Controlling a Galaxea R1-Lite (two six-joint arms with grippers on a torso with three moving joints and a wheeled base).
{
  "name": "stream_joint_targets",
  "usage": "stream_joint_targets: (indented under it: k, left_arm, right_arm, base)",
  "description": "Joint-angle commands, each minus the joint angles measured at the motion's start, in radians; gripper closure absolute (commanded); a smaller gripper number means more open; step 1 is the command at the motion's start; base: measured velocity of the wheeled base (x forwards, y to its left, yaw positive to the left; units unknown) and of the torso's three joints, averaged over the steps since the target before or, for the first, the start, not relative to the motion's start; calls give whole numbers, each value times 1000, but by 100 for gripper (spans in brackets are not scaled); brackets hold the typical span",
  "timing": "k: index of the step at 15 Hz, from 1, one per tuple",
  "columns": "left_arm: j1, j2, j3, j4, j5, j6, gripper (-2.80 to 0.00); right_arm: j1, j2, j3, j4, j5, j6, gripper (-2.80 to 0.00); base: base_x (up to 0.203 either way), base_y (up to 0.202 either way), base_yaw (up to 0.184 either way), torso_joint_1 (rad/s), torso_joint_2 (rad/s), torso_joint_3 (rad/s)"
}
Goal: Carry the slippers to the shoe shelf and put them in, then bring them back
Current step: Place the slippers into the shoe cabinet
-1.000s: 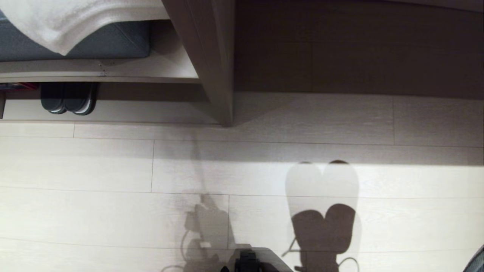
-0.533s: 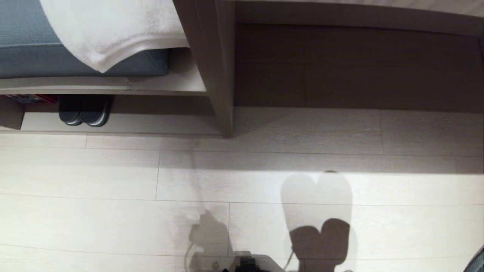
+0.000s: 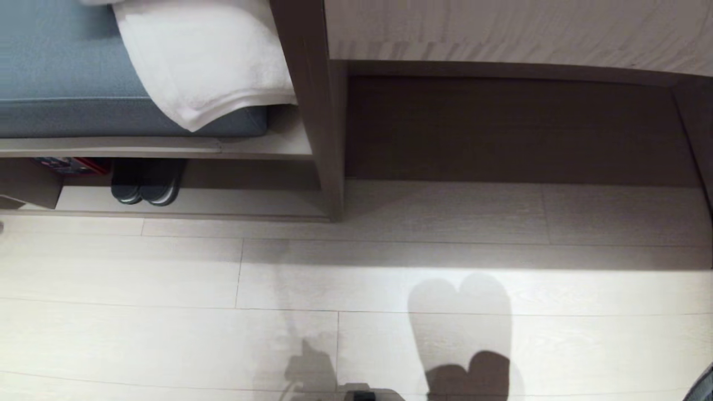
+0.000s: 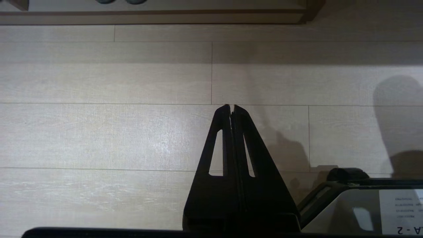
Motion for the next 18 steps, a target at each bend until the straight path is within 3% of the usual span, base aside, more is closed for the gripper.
stream_joint_targets:
  k: [1,18]
  left_arm:
    - [0,2,0,0,0,0,0]
    - [0,0,1,-1,0,-3,0]
  right_arm:
    - [0,1,2,-2,0,3,0]
    - [0,1,0,-2,-3,13,0]
  base:
    - [0,0,0,2,3,206]
    - [0,0,0,2,1,201]
